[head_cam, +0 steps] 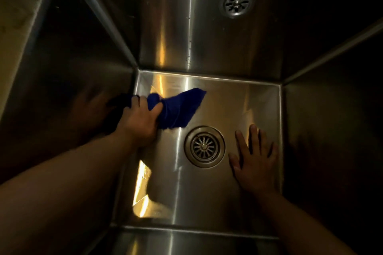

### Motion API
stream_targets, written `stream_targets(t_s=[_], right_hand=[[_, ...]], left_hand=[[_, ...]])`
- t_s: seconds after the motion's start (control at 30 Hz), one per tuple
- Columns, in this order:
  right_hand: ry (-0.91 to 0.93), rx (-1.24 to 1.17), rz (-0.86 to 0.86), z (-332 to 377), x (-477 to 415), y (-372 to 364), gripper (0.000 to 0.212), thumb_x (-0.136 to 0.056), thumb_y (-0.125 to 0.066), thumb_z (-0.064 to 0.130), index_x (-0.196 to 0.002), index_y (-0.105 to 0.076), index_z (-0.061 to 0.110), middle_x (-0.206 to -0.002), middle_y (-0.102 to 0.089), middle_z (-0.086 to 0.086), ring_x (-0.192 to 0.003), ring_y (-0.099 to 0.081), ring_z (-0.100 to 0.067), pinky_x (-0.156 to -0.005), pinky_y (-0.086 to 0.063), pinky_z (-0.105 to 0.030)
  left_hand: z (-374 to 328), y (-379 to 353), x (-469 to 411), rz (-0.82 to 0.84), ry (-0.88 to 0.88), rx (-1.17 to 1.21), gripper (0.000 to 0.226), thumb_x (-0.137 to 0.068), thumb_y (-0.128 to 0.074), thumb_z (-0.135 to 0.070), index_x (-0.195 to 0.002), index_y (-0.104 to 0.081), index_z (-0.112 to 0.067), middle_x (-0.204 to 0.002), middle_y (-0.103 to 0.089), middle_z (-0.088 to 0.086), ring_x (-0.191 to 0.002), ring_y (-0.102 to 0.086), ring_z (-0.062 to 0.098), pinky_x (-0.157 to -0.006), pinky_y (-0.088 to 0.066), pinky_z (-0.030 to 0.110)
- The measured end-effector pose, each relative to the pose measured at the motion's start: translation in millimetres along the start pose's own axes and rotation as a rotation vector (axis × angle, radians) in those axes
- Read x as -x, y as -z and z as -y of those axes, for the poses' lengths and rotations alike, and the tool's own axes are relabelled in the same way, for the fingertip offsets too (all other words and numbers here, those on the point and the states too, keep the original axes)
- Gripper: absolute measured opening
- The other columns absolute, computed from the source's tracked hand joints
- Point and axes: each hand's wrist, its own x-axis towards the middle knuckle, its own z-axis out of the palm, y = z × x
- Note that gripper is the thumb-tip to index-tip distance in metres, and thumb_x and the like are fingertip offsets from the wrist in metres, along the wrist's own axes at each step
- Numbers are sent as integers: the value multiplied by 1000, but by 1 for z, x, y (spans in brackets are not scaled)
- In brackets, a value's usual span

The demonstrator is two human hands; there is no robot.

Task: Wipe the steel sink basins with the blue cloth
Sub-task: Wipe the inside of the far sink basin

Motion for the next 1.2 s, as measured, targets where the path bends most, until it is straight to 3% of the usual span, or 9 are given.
stream_targets(t_s=[0.1,0.27,0.5,0.67,0.8,0.9,1.03,1.13,1.2], right_hand=[[2,7,33,-1,-1,3,68,-89,-27,61,-151,-15,37,-162,-7,-6,-148,-4,-30,-113,-5,-58],[-2,15,76,1,-1,9,67,-89,-25,60,-151,-15,36,-162,-8,-9,-148,-5,-32,-113,-5,-59],[-6,15,185,2,-1,22,65,-89,-5,64,-147,10,39,-160,14,-6,-148,10,-32,-113,0,-60],[-8,-16,319,-2,-7,23,67,-90,-7,67,-139,32,41,-147,43,-2,-142,30,-28,-114,6,-62],[18,-55,433,-2,-13,33,77,-90,-18,69,-133,40,41,-139,52,-1,-135,40,-29,-111,11,-62],[19,-100,519,2,-16,49,92,-86,-37,68,-141,30,38,-145,45,-3,-139,34,-31,-113,3,-61],[-65,-330,602,19,-18,85,79,-91,-50,53,-153,-5,32,-160,14,-11,-148,11,-30,-118,-13,-52],[-54,-474,600,36,-15,119,73,-95,-53,42,-152,-14,19,-161,-7,-12,-149,-3,-25,-118,-14,-35],[-98,-561,590,45,-9,140,69,-94,-57,35,-149,-24,11,-157,-24,-12,-145,-22,-23,-112,-21,-26]], left_hand=[[-11,-16,40,110,-10,6,67,-86,-44,-45,-144,-15,-25,-130,-33,21,-117,-34,37,-82,-45,42],[-23,-28,106,256,-121,34,72,-72,-64,-43,-137,-37,-25,-123,-42,24,-110,-45,41,-71,-53,41],[-42,-39,149,703,-283,38,61,-91,-51,-29,-144,-21,-33,-154,5,27,-140,-1,48,-105,-35,54],[-61,-28,145,886,-257,247,59,-90,-57,-22,-145,-34,-18,-153,-28,13,-138,-33,31,-111,-33,42],[-74,-7,137,992,-275,514,50,-85,-58,-9,-134,-50,-19,-140,-48,9,-124,-49,28,-101,-39,30],[-91,9,136,990,-279,629,56,-78,-65,-5,-130,-54,-22,-138,-52,7,-115,-52,21,-81,-42,21],[-113,57,132,1090,-362,755,59,-80,-62,-4,-135,-49,-20,-136,-52,4,-117,-53,23,-86,-43,21],[-111,98,140,1107,-340,883,56,-85,-59,-6,-137,-46,-19,-109,-57,-10,-91,-55,7,-58,-42,2],[-99,124,154,990,-346,936,56,-85,-60,-10,-138,-46,-23,-122,-51,-12,-112,-49,7,-72,-40,2]])
